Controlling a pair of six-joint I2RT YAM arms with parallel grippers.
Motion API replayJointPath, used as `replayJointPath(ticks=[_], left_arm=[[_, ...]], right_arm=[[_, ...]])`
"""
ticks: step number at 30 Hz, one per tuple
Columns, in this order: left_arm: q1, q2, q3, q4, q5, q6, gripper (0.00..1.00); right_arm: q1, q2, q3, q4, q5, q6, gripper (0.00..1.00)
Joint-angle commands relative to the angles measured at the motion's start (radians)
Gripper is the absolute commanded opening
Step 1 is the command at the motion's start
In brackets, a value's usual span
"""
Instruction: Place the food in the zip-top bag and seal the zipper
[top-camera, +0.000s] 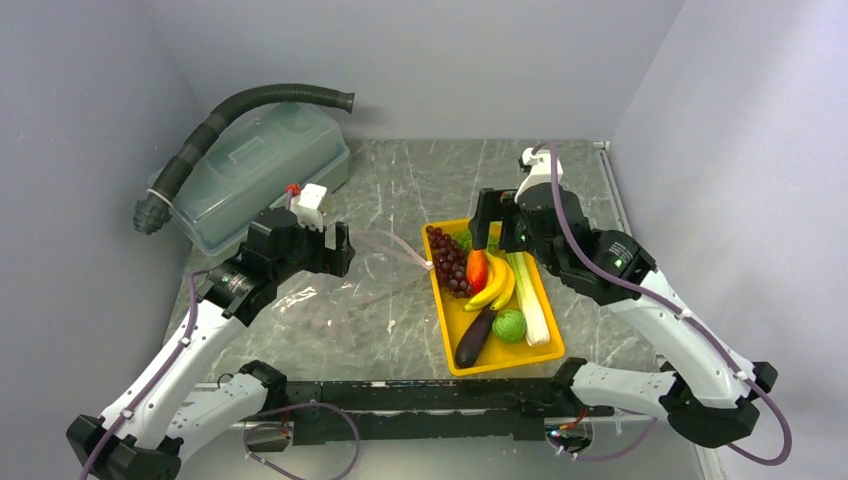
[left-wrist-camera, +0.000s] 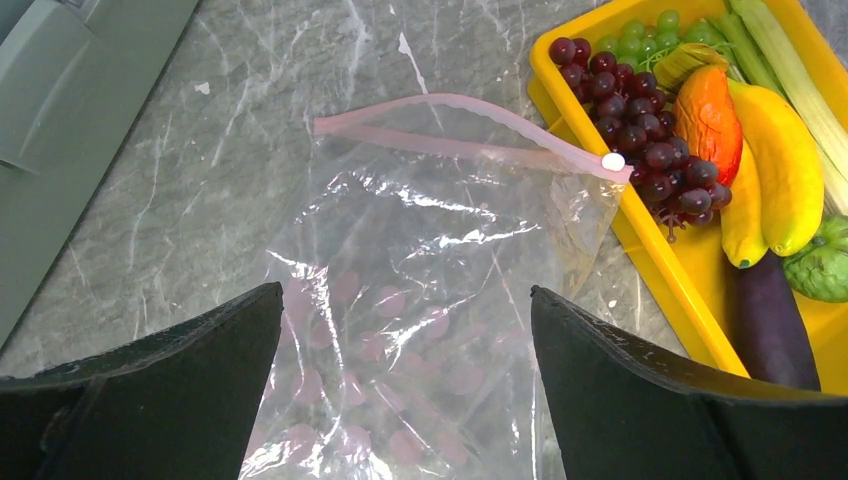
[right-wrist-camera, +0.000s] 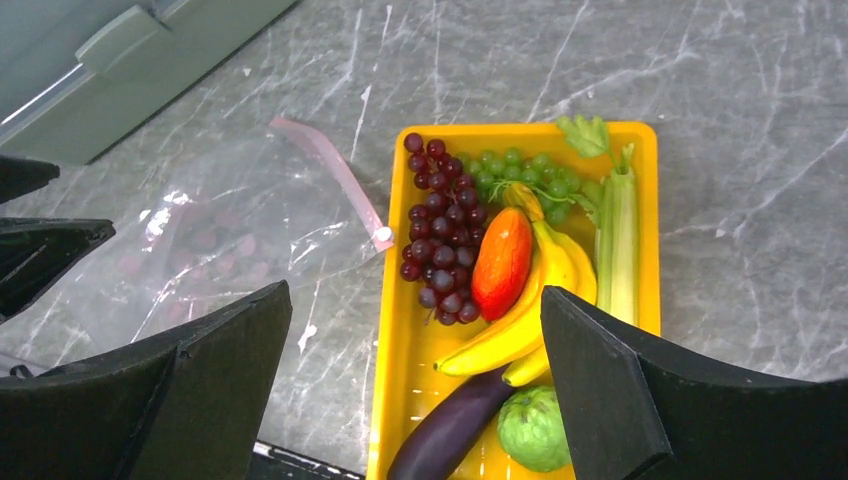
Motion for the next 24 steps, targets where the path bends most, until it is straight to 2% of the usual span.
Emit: replayJointPath(ticks=[1, 13, 24], left_arm=[[-0.002, -0.001, 0.041, 0.010, 0.014, 0.020, 0.99], [-0.002, -0.006, 0.045, 0.008, 0.035, 0.019, 0.99], [-0.003, -0.017, 0.047, 0.001, 0.025, 0.016, 0.99]], right_arm=[[0.005, 0.017, -0.001, -0.003, -0.067, 0.020, 1.00], [0.007, 0.058, -0.082, 0.016, -0.211, 0.007, 0.97], [0.108, 0.162, -0.125, -0.043, -0.162, 0.071, 0.90]])
